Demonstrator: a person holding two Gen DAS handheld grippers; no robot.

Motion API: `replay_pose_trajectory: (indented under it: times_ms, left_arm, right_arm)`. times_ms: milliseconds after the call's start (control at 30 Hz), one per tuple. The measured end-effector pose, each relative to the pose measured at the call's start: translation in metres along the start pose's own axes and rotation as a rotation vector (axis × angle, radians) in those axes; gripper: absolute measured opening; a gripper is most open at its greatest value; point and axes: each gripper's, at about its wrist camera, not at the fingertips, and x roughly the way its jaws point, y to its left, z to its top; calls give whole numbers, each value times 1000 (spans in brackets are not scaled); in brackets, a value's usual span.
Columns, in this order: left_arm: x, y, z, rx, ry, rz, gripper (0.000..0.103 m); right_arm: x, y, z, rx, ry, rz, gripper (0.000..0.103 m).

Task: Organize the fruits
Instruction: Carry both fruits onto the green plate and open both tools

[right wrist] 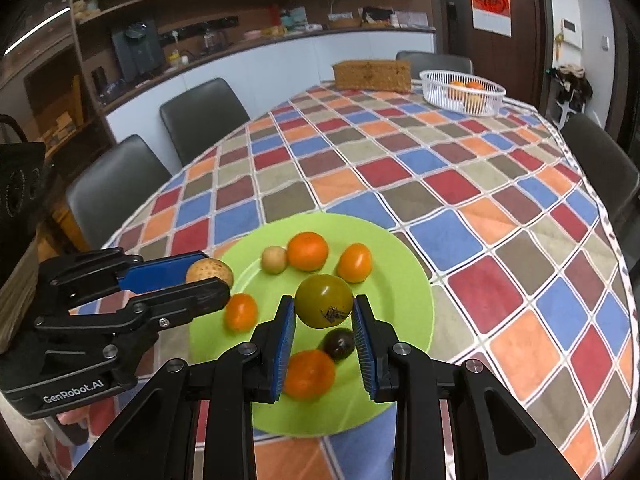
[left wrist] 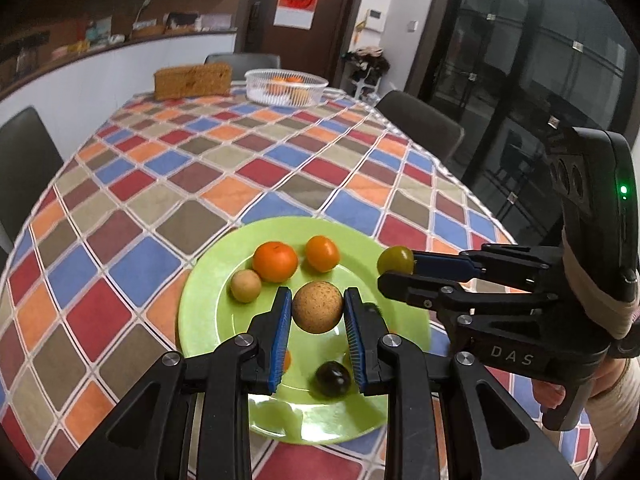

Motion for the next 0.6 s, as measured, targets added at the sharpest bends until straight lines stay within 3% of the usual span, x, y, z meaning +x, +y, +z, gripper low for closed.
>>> replay_pose_trajectory:
  times_ms: [333, 600]
  left_arm:
    - [25, 10, -6, -29, 61, 29, 27]
    - [16, 2, -4, -3, 53, 68, 28]
  right_arm:
    - [30, -10, 0, 33, 57, -14, 30]
    - [26, -10, -2, 42, 66, -24, 35]
